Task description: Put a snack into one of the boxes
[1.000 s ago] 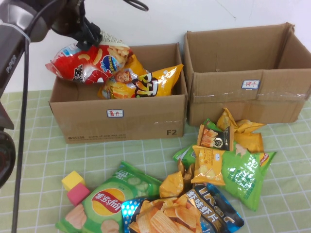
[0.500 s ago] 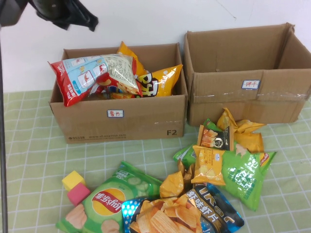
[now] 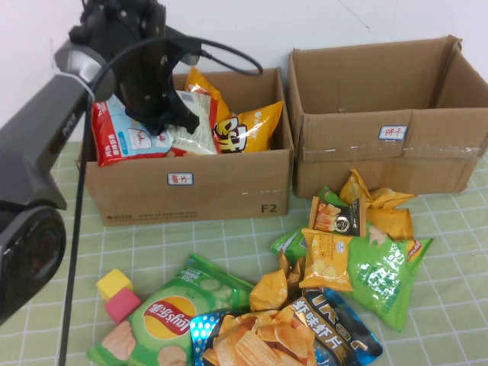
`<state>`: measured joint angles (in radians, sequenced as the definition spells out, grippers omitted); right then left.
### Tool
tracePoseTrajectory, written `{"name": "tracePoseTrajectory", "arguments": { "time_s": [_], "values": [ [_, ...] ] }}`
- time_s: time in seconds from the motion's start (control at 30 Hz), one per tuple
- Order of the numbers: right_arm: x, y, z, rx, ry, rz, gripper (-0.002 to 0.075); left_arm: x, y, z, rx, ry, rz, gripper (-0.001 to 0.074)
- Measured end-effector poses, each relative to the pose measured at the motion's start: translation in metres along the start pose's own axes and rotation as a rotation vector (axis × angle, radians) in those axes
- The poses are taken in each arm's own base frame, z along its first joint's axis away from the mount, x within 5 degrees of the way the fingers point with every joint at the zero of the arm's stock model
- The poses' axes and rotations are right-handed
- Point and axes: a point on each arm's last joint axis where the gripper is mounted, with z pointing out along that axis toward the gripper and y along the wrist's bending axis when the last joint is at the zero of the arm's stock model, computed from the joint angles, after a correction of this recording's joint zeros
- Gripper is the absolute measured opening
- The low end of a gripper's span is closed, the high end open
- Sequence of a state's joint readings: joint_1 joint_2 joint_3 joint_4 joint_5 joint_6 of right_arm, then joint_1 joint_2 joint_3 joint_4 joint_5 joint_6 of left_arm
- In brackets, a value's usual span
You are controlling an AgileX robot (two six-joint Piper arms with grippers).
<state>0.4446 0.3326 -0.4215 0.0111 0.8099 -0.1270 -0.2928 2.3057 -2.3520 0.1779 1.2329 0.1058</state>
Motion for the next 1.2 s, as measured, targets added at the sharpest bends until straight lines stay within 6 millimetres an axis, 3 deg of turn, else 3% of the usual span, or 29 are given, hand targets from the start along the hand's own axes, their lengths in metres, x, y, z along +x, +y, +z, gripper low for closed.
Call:
{"name": "tracePoseTrajectory", "arguments": {
  "time_s": [0.27,0.33,0.4,0.5,0.57,0.7,0.83,0.97,1.2],
  "values": [
    [0.000,0.000,0.000,0.000,0.000,0.000,-0.0002,0.008,0.008,0.034,-0.055,0.082,-0.032,-0.0001],
    [0.000,0.000,0.000,0.000,0.000,0.000,-0.0002,0.010,0.009,0.036,-0.051,0.092,-0.034,-0.0001],
    [0.000,0.000,0.000,0.000,0.000,0.000,-0.0002,0.007,0.013,0.025,-0.051,0.063,-0.040,-0.0001],
    [0.000,0.000,0.000,0.000,-0.002,0.000,-0.0002,-0.004,0.019,-0.012,-0.033,-0.060,-0.068,-0.0001],
    [0.000,0.000,0.001,0.001,-0.009,0.000,-0.0002,-0.012,0.024,-0.050,-0.017,-0.173,-0.086,-0.0001],
    [0.000,0.000,0.003,0.003,-0.024,0.000,-0.0002,-0.014,0.037,-0.145,-0.024,-0.423,-0.096,-0.0001],
    [0.000,-0.001,0.003,0.008,-0.030,-0.003,-0.0002,0.001,0.048,-0.225,-0.065,-0.611,-0.081,-0.0001],
    [-0.004,-0.004,0.003,0.053,-0.072,-0.040,-0.0002,0.022,0.057,-0.287,-0.106,-0.760,-0.086,-0.0001],
    [-0.012,-0.009,0.002,0.113,-0.154,-0.094,-0.0002,0.057,0.065,-0.366,-0.156,-1.001,-0.111,-0.0001]
  ]
}}
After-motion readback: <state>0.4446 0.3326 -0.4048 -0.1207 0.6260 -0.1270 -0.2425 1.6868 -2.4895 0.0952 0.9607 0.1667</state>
